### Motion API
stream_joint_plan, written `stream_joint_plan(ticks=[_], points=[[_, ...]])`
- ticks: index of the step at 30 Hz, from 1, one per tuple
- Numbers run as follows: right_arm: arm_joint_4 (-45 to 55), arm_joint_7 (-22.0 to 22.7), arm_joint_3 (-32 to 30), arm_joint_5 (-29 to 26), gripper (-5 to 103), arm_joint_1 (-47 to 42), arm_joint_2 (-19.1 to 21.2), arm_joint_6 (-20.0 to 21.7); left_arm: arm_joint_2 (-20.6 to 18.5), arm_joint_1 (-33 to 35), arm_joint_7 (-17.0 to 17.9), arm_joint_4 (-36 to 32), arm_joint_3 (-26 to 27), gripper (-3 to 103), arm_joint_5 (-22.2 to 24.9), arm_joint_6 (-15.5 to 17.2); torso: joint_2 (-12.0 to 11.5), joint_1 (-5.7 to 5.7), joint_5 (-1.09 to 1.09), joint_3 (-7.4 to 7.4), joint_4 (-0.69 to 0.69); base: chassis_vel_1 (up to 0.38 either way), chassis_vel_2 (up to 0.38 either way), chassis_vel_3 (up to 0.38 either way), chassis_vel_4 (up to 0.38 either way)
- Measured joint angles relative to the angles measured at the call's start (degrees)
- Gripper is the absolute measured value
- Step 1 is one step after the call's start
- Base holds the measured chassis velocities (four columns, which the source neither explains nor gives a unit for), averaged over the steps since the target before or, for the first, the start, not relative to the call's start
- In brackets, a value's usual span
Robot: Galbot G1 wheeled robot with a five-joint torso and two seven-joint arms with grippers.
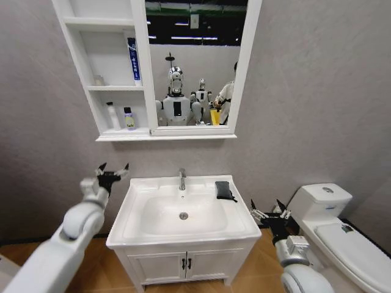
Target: Move facial cleanser and shampoo from washbasin to cabinet, then wipe washbasin with towel.
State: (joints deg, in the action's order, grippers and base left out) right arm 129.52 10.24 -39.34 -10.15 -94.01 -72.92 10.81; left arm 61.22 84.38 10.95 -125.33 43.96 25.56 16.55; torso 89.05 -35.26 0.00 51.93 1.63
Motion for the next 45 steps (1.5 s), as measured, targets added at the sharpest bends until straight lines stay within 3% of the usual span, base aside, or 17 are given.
stream_joint_plan(ticks=[1, 3, 4, 5, 13, 28, 45], points=[[0.0, 0.0, 0.0, 0.0, 100, 0.0, 0.0, 0.0, 0.0, 0.0, 0.0, 0.0, 0.0, 100, 0.0, 0.0, 0.0, 0.00, 0.00, 0.00, 0.00, 0.000, 0.000, 0.000, 0.000], [0.2, 0.0, -0.3, 0.7, 100, -1.3, -0.2, -0.2, 4.2, 6.5, -4.2, -4.2, 3.8, 100, -2.6, -0.6, 0.0, 0.00, 0.01, 0.00, 0.00, 0.000, 0.000, 0.000, 0.000], [0.2, 0.0, -0.3, 0.7, 100, -1.3, -0.2, -0.2, 4.2, 6.5, -4.2, -4.2, 3.8, 100, -2.6, -0.6, 0.0, 0.00, 0.01, 0.00, 0.00, 0.000, 0.000, 0.000, 0.000], [0.4, 0.0, -0.5, 0.9, 100, -2.0, -0.3, -0.4, 6.2, 9.4, -5.1, -6.6, 5.2, 100, -2.9, -0.2, 0.0, 0.00, 0.02, 0.00, 0.09, 0.000, 0.000, 0.000, 0.000], [1.6, 0.1, 0.6, 0.7, 100, -1.8, 0.0, 0.1, 11.1, 15.8, -7.1, -10.7, 6.5, 100, -2.9, -0.9, 0.0, -0.01, 0.00, 0.01, 0.04, 0.000, 0.000, 0.000, 0.000], [2.1, 0.4, 0.6, -1.0, 100, -0.7, -0.4, 0.7, 11.5, 15.0, -6.8, -9.6, 5.9, 100, -4.3, -0.8, 0.0, -0.02, 0.00, 0.01, 0.04, 0.000, 0.000, 0.000, 0.000], [1.1, -1.2, 1.7, 0.9, 100, -0.4, -0.7, 0.6, 11.3, 14.8, -6.7, -9.4, 5.7, 100, -4.1, -0.7, 0.0, -0.01, -0.01, 0.01, 0.04, -0.077, 0.078, 0.089, -0.084]])
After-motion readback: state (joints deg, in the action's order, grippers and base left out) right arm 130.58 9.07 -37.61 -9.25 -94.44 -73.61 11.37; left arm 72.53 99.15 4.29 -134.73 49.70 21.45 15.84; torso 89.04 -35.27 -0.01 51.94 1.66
